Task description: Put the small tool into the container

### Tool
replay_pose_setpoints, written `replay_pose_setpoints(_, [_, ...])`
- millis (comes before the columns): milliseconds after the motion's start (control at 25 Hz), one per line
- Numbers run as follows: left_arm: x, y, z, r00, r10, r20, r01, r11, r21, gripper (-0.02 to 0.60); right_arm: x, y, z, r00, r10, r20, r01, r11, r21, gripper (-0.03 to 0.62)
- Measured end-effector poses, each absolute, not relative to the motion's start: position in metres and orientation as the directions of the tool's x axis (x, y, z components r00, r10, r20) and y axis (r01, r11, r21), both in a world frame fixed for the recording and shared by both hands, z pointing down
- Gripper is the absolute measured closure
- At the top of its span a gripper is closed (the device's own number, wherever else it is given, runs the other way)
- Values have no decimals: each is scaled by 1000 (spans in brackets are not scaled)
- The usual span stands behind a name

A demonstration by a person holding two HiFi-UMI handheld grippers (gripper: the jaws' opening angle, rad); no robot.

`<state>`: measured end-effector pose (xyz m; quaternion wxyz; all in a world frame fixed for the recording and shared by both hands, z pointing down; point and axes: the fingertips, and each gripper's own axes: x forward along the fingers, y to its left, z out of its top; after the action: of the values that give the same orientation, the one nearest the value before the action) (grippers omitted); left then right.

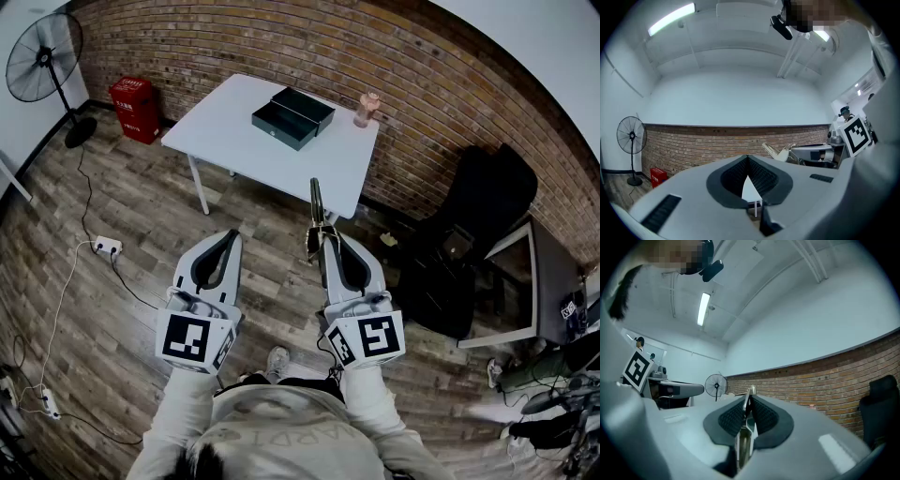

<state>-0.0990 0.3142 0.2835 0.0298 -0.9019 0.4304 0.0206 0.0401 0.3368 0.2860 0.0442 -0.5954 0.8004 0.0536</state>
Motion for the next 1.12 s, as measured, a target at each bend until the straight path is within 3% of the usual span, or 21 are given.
replay_pose_setpoints(1120, [-32, 234, 289, 608, -790, -78, -794, -606, -45, 575, 113, 251, 307, -307, -942, -133, -950, 312, -23, 556])
